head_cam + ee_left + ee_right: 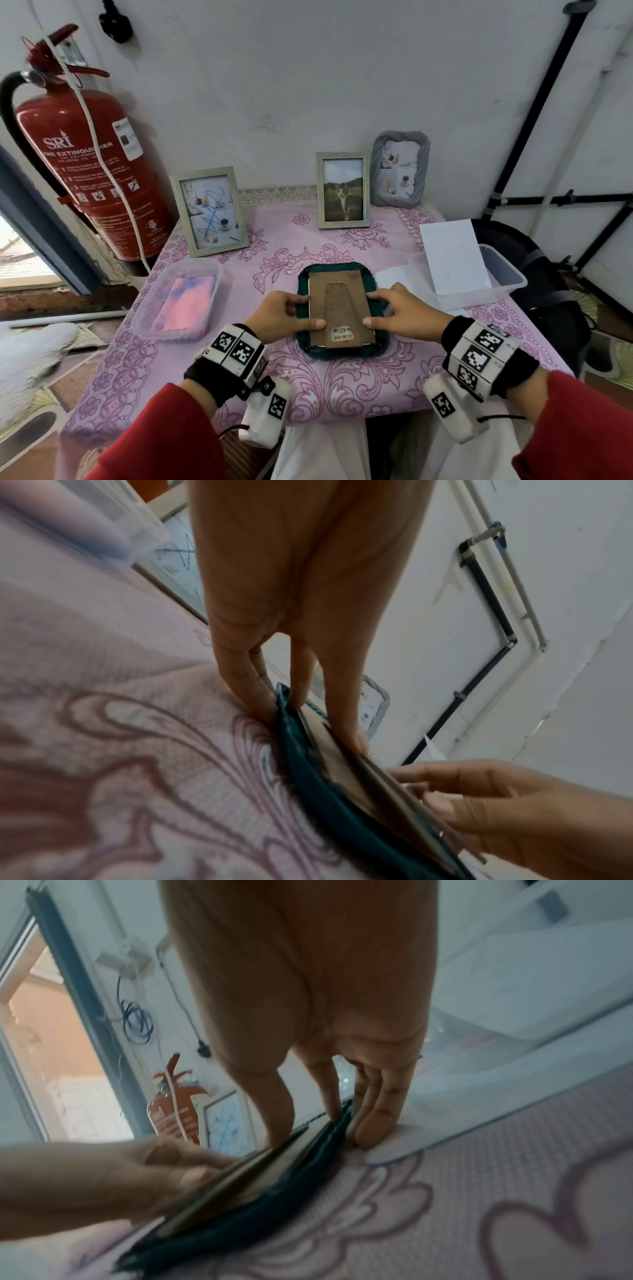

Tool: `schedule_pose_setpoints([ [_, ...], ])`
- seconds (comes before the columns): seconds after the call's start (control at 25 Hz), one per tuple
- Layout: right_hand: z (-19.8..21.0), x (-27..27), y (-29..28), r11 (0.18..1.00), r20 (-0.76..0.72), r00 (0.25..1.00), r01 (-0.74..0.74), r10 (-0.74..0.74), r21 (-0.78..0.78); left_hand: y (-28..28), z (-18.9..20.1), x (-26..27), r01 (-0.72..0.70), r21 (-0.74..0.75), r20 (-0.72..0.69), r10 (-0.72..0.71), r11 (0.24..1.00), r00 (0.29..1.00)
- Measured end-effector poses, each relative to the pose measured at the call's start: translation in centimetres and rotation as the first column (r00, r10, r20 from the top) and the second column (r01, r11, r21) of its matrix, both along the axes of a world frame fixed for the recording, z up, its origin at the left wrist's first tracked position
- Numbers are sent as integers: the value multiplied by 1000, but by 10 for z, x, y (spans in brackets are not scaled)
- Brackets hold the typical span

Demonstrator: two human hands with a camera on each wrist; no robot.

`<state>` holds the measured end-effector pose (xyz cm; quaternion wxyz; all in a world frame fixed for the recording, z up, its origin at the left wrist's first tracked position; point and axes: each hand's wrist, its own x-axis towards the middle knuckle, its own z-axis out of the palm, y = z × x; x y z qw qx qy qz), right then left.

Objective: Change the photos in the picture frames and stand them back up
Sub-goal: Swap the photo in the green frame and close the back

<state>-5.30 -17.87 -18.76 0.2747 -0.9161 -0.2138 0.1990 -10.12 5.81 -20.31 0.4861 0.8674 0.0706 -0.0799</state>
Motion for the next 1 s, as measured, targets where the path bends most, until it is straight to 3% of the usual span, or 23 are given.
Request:
schedule_pose_setpoints([
  [0.12,3,-2,-5,999,-24,999,-44,44,-30,2,2,-3,98,1,-35,-97,995,995],
  [0.36,1,-7,2,1000,9,1000,17,-17,-9,-1,4,-4,104,2,-28,-104,995,994],
  [0.56,1,-7,6,999,17,999,35,-34,-17,-7,3,-2,-14,-41,-85,11,999,996],
  [0.68,1,-6,6,999,24,1000,20,-19,-32,-5,5,-1,-7,-59,-104,1,998,995],
  [0.88,5,-1,0,997,-11,998,-57,57,-59,4,8,-2,38,81,-100,-30,996,995],
  [1.0,7,6,5,999,68,998,-11,14,-36,11,11,6,-29,207,-24,35,978,999],
])
